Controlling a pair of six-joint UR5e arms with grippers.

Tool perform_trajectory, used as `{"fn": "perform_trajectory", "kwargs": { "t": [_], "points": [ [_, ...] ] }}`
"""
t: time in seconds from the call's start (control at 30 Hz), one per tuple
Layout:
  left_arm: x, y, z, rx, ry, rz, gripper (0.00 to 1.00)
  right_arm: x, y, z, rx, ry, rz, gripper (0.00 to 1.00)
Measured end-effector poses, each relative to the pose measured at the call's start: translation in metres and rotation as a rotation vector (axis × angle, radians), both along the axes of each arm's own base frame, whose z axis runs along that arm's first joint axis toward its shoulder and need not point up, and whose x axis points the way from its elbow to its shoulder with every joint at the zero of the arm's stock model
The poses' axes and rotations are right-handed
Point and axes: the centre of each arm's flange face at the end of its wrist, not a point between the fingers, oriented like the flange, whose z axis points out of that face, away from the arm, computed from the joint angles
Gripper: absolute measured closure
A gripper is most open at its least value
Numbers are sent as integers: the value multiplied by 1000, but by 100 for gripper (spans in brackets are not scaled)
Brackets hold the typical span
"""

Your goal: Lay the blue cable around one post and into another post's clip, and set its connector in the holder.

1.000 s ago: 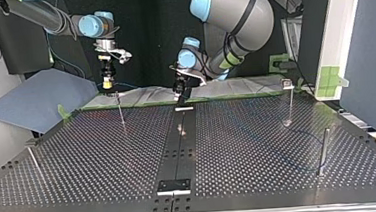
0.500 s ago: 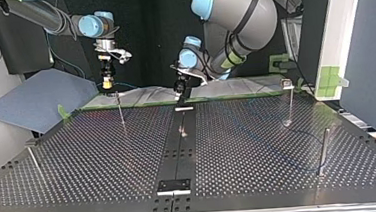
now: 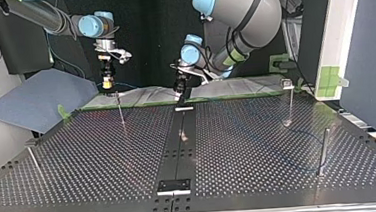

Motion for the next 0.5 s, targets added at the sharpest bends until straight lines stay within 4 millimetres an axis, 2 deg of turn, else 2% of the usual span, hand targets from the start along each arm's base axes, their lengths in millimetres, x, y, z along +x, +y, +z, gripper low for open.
{"fn": "perform_trajectory", "kwargs": {
  "t": [0.5],
  "points": [
    [-5,-7,0,12,-12,-22,40,0,0,0,0,0,0,95]
  ]
}}
